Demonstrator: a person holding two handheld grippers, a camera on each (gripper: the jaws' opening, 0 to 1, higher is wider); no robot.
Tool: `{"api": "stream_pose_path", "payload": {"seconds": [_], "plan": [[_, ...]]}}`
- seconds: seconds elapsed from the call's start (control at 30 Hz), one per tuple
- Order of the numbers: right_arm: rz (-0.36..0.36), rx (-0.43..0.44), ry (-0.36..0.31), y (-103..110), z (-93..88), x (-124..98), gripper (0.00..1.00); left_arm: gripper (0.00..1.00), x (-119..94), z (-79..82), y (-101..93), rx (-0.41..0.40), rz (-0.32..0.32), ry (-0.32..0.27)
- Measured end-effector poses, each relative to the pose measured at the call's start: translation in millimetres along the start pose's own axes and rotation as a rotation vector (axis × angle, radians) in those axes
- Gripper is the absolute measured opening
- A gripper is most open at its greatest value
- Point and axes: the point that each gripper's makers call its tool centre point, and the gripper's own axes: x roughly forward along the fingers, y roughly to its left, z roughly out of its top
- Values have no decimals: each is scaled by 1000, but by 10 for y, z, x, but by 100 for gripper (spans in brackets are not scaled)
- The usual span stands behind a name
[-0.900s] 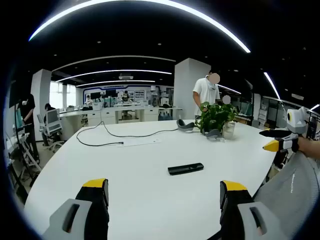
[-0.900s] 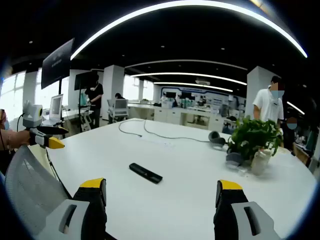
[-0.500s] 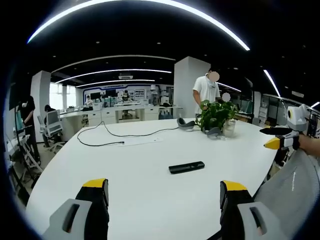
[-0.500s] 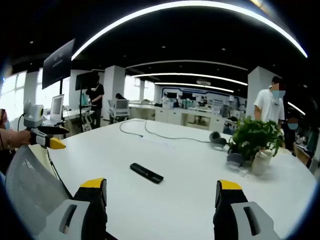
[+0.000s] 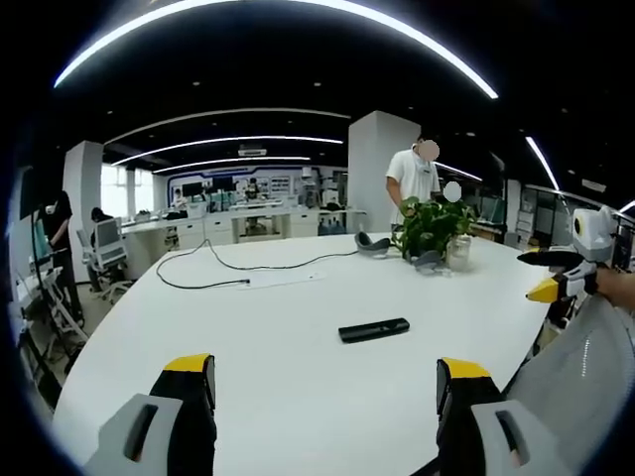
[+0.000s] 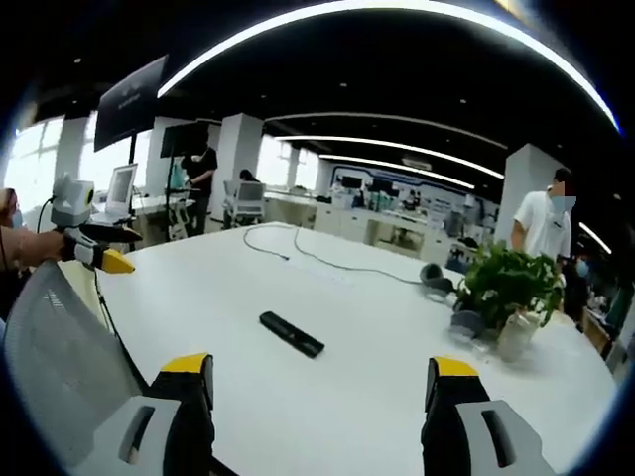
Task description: Press the specified remote control buttons in sequence, fully releasing each button before pressing the next.
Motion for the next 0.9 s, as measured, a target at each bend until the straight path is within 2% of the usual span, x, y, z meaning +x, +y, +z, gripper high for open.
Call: {"api": "stream_pose_path", "payload": {"seconds": [0.1, 0.27, 0.5, 0.6, 0.73, 0.9], "plan": [[10, 28, 10, -10, -27, 13, 87, 96, -7, 20, 8, 1, 7, -8], [-2, 36, 5, -26, -16, 9, 87, 96, 8, -2, -18, 6, -9, 3], [-5, 44, 15, -40, -28, 19, 86, 97, 28, -14, -7, 23, 1, 15], [11, 99, 5, -46, -19, 22, 87, 97, 55, -42, -44, 31, -19, 33], [7, 101, 8, -57, -33, 25, 86, 97, 102, -89, -135, 60, -52, 70], [-1, 95, 26, -78, -64, 43, 86, 97, 125, -168, -198, 38, -87, 113]]}}
